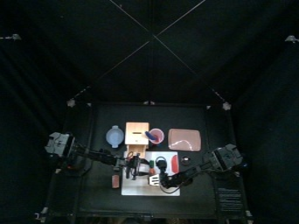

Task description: Place carrot bottom back onto the cutting board

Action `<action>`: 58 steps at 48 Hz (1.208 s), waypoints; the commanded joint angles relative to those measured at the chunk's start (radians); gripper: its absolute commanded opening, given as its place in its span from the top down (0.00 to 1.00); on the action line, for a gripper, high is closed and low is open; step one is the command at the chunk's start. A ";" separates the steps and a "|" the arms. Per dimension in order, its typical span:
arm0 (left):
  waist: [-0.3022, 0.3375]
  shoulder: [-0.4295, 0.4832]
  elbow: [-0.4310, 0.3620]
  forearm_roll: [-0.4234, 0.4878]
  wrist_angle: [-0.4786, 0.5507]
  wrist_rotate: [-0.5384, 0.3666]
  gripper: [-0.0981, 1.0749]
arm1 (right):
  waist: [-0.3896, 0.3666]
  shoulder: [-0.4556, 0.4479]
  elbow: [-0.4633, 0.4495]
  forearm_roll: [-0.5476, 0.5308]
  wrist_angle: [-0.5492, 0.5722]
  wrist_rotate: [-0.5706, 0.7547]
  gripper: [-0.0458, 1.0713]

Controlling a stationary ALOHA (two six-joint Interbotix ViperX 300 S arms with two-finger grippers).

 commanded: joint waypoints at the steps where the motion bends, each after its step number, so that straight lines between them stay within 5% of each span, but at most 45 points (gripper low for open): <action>1: -0.002 -0.020 -0.011 0.002 -0.005 0.000 0.20 | -0.003 -0.028 -0.023 -0.009 0.006 -0.002 0.16; 42: -0.006 -0.023 -0.012 0.002 -0.005 0.000 0.20 | 0.003 -0.034 -0.049 -0.026 0.015 0.000 0.16; 58: -0.008 -0.130 0.017 0.002 -0.005 -0.005 0.20 | 0.150 -0.253 0.069 -0.114 0.152 -0.005 0.16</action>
